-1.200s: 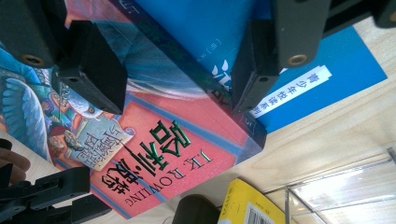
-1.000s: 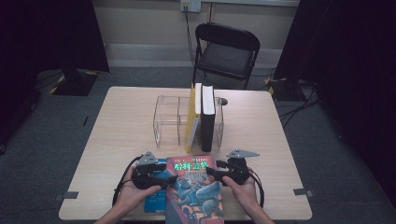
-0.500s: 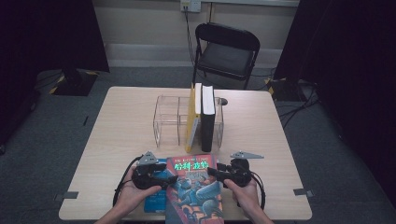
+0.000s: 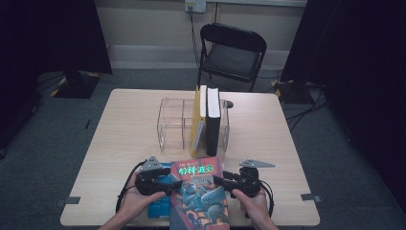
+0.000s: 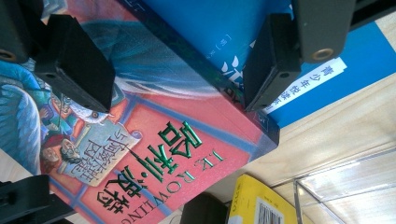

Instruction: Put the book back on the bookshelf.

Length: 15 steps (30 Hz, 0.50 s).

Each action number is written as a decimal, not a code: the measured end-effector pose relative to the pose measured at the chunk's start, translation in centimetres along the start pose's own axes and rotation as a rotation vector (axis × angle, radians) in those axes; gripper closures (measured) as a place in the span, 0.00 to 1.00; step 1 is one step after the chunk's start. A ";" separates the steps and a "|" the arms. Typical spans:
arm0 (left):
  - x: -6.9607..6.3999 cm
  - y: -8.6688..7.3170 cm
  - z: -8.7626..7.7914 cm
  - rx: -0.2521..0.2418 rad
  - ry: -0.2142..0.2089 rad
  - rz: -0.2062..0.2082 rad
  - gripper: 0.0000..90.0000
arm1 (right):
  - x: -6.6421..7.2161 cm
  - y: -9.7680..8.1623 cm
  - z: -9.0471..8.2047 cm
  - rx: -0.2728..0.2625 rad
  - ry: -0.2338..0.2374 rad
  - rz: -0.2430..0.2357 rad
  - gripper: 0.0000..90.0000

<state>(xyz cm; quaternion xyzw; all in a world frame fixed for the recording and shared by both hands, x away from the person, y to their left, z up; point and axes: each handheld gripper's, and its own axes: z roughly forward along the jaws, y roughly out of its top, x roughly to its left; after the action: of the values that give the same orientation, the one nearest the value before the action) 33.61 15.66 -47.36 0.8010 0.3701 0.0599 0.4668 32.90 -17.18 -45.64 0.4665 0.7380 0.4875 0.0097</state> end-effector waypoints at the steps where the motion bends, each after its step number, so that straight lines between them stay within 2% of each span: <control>1: 0.0 0.0 0.0 0.000 0.000 0.000 0.28 | 0.0 0.0 -0.1 0.003 0.005 0.005 0.56; 7: 0.0 0.0 0.0 -0.001 -0.001 0.001 0.28 | -0.3 -0.5 -0.1 0.030 0.010 0.014 0.56; 10: 0.0 0.0 0.0 -0.001 0.001 0.002 0.27 | -0.5 -0.5 -0.1 0.025 0.031 0.046 0.55; 15: 0.2 0.0 -0.1 0.003 0.018 0.002 0.25 | -0.5 -0.2 0.4 0.008 0.030 0.051 0.55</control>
<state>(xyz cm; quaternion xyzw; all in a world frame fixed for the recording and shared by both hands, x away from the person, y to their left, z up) 33.70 15.86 -47.32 0.8014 0.3737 0.0670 0.4622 33.26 -17.25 -46.24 0.4780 0.7279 0.4914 -0.0158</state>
